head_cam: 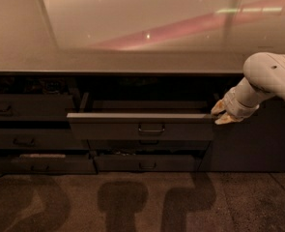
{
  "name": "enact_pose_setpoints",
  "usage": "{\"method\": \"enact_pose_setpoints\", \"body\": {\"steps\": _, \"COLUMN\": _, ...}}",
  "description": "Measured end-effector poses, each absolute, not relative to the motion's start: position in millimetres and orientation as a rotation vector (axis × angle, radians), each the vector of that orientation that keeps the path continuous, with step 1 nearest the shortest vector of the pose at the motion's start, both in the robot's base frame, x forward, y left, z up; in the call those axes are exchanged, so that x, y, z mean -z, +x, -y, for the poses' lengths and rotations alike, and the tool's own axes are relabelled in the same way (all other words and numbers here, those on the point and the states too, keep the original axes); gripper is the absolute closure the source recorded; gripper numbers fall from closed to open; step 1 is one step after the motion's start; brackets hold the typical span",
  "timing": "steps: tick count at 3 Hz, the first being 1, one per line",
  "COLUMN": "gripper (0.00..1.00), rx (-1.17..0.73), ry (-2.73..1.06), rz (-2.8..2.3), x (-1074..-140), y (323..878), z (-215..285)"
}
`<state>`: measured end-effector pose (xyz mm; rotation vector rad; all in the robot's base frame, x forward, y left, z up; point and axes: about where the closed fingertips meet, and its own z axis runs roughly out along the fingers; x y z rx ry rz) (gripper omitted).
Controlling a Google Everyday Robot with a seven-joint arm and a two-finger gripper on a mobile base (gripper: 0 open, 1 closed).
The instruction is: Open top drawer
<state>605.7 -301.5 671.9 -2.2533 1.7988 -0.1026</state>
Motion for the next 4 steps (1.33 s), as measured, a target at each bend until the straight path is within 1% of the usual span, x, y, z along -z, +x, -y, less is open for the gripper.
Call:
{"method": "enact_pose_setpoints", "body": {"steps": 2, "gripper": 1.0, "rx": 0.1, "ry": -2.264, "rz": -1.788, "x": -671.1, "y": 602.5, "z": 299.7}}
{"method": "enact_pose_setpoints", "body": {"steps": 3, "gripper": 1.0, "rx": 0.156, "ry": -2.283, "rz": -1.749, "x": -680.8, "y": 597.1, "z": 304.2}}
{"method": "enact_pose_setpoints", "body": {"steps": 4, "gripper": 1.0, "rx": 0.157, "ry": -2.29, "rz": -1.737, "x": -682.9, "y": 591.1, "z": 305.1}}
